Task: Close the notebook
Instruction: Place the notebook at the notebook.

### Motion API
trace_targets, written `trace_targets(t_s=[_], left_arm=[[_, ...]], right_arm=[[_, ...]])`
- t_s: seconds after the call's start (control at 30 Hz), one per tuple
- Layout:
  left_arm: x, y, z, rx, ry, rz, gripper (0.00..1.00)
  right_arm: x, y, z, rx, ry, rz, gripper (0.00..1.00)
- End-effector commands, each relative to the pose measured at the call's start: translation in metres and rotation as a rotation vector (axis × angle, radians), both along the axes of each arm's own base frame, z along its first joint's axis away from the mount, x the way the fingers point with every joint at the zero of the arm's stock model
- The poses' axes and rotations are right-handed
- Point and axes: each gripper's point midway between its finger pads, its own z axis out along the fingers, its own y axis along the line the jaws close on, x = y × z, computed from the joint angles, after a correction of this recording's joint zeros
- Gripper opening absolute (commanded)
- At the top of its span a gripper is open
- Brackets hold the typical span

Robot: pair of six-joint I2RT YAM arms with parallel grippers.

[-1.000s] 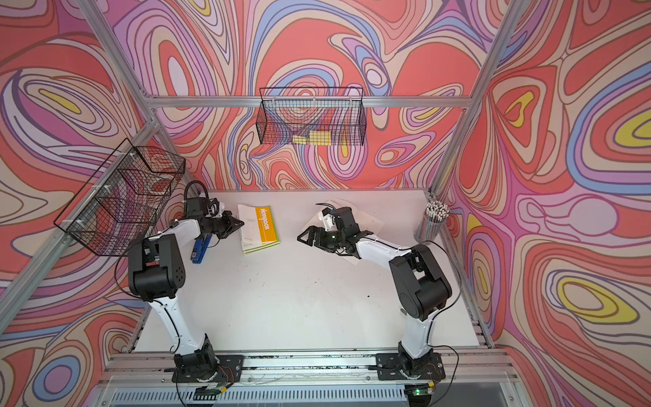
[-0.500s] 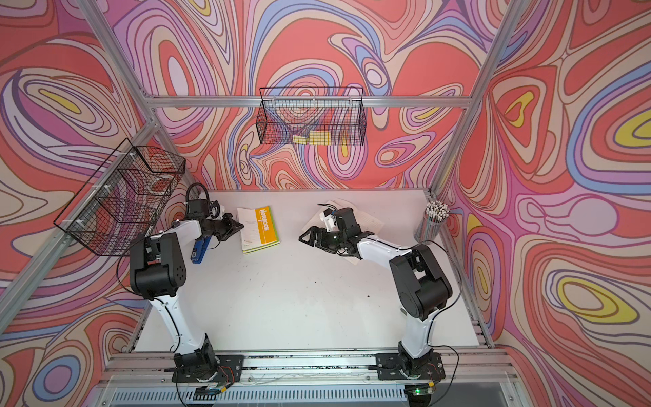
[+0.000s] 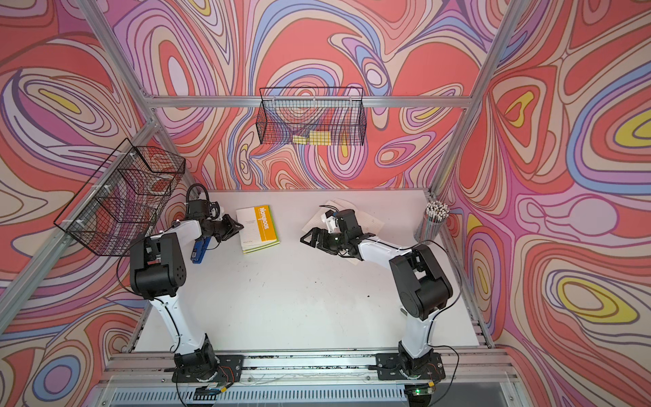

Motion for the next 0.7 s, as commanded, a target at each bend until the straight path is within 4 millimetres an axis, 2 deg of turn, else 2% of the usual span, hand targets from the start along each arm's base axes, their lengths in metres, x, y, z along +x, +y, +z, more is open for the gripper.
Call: trace_targets(t_s=[0.0, 0.47, 0.67], left_arm=[[-0.008, 0.004, -0.01, 0.023, 0.042, -0.006, 0.24], [-0.013, 0.009, -0.009, 0.088, 0.065, -0.008, 0.27], [-0.016, 0.024, 0.003, 0.199, 0.075, -0.001, 0.3]], right_arm=[[-0.002, -0.001, -0.004, 0.008, 0.008, 0.006, 0.98], [-0.002, -0.004, -0.001, 0.018, 0.004, 0.001, 0.98], [-0.004, -0.005, -0.002, 0.013, 0.007, 0.002, 0.98]])
